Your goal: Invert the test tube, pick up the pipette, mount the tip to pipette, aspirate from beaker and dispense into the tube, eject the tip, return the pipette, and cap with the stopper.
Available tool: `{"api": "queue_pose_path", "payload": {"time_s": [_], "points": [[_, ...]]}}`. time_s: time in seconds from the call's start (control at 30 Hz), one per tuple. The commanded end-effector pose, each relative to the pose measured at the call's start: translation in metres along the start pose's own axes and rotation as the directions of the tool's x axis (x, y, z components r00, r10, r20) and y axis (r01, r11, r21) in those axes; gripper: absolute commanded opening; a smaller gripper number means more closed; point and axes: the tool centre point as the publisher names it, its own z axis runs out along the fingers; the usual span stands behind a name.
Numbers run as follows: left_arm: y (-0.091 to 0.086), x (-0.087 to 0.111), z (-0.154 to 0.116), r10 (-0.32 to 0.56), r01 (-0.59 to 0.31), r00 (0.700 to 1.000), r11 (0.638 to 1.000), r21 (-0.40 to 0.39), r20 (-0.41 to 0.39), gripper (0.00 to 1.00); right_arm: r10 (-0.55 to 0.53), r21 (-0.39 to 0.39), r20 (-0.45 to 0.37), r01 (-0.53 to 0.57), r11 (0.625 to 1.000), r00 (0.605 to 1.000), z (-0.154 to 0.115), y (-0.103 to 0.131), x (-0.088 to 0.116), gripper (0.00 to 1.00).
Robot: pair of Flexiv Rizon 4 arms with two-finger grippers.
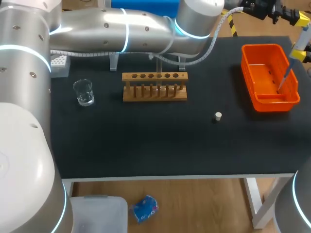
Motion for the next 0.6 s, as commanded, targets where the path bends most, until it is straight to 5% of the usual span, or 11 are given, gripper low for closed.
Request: {"api": "queue_pose_path", "payload": {"time_s": [0.03,0.6], "points": [[0.0121,-0.0018,0.0053,-0.002,0.002,1.000,1.000,0.007,0.000,0.00,-0.001,0.000,-0.005,0.001,1.000,1.000,0.0014,0.0090,-0.0011,0.00],[0.0198,-0.0017,0.0076,-0.021,0.021,1.000,1.000,0.012,0.003,0.00,-0.001,0.000,-0.005,0.001,1.000,1.000,0.0014,0.0090,-0.0011,0.00]]}}
